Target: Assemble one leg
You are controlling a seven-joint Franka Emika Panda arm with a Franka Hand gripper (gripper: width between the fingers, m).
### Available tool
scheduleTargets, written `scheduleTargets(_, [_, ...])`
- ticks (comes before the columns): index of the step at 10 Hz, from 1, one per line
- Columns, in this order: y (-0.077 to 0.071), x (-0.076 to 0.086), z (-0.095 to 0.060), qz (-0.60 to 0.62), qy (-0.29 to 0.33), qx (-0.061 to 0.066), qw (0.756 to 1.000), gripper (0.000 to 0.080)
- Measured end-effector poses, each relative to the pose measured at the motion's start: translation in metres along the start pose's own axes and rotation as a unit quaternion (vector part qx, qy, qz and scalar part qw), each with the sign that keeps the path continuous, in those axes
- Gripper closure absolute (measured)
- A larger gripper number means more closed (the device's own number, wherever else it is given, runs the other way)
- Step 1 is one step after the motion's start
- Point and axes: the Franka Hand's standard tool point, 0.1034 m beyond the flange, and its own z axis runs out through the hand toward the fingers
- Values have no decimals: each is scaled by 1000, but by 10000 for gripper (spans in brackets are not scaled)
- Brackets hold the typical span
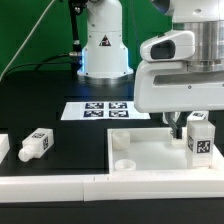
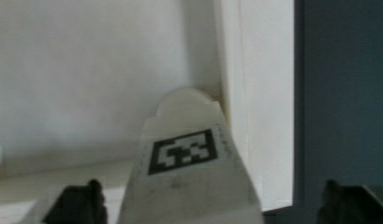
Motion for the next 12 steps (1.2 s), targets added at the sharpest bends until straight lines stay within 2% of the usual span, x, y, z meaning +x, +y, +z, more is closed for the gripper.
scheduleTargets(2, [1,0,0,75,-1,-1,997,508])
scheduleTargets(4, [3,0,0,147,-1,-2,989,508])
scheduleTargets(6, [1,-3,2,270,0,-7,963,509])
scheduleTargets(7, [1,-3,2,318,3,-5,948,509])
scheduleTargets(9, [1,-3,2,472,-3,9,882,509])
scheduleTargets(10, [-1,-3,2,543,-10,16,840,509])
scheduleTargets(12, [-2,-2,3,624,-14,21,781,509])
